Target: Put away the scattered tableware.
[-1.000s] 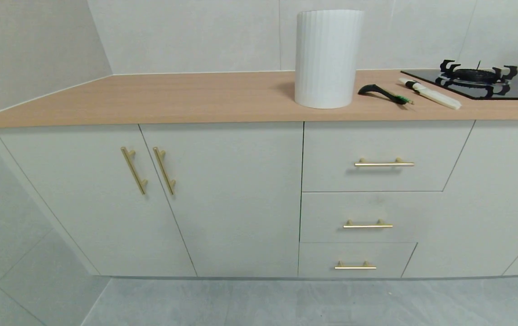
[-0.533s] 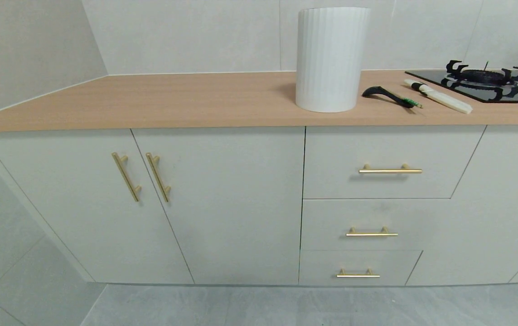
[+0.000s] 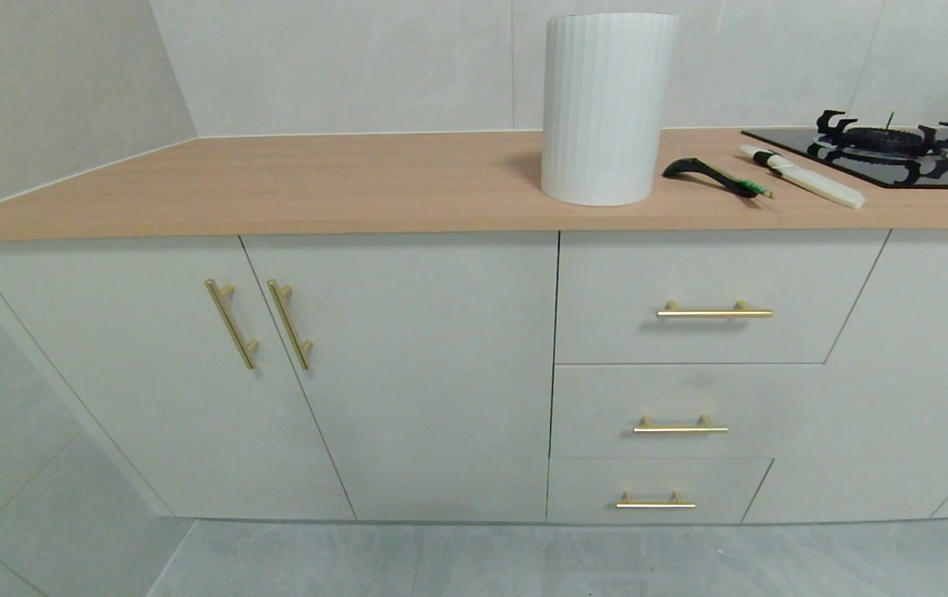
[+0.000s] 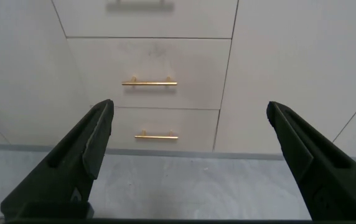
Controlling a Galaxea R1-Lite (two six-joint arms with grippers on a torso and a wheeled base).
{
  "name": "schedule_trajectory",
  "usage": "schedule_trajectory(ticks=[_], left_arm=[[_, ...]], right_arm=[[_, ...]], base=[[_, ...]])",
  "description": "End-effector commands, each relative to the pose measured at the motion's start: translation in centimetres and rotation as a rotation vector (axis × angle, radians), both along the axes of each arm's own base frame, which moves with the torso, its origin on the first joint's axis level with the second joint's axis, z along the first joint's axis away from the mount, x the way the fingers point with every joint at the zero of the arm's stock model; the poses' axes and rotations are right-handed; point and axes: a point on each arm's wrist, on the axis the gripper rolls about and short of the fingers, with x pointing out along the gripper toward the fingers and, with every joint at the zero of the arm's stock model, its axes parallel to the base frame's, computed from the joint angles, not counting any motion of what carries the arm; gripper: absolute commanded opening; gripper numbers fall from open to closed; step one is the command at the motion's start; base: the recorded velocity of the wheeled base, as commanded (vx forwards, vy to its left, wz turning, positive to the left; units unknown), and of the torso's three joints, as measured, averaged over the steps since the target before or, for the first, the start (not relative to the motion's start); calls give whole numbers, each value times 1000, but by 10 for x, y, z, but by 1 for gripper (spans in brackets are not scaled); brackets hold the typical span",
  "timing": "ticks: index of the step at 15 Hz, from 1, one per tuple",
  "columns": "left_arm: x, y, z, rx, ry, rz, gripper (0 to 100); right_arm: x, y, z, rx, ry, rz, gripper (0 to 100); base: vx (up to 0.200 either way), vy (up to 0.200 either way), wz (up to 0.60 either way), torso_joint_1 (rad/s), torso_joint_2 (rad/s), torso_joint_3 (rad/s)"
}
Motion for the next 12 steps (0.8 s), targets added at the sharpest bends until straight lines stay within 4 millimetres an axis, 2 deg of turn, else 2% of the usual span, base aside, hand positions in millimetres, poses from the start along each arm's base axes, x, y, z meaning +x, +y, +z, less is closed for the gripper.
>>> schedule_trajectory(ticks=[1,2,3,5,8,9,10,12], left_arm=[[0,0,0,1,0,0,100],[0,0,0,0,0,0,100],[0,0,0,0,0,0,100],[0,0,0,0,0,0,100],[0,0,0,0,0,0,100],[0,0,0,0,-1,0,100],[0,0,0,0,0,0,100],[0,0,0,0,0,0,100]], right_arm=[[-7,0,30,1,-88,4,100],[-7,-1,57,36,-86,38,100],[-1,-1,69,39,-44,63,100],[24,1,77,6,97,108,100],[51,3,75,-21,274,110,100],[66,5,76,-27,355,108,100],[71,6,77,-30,379,117,100],[106,15,87,-39,439,169,100]], base=[[0,0,0,0,0,0],[0,0,0,0,0,0],[0,0,0,0,0,0],[0,0,0,0,0,0],[0,0,0,0,0,0],[0,0,0,0,0,0],[0,0,0,0,0,0],[0,0,0,0,0,0]])
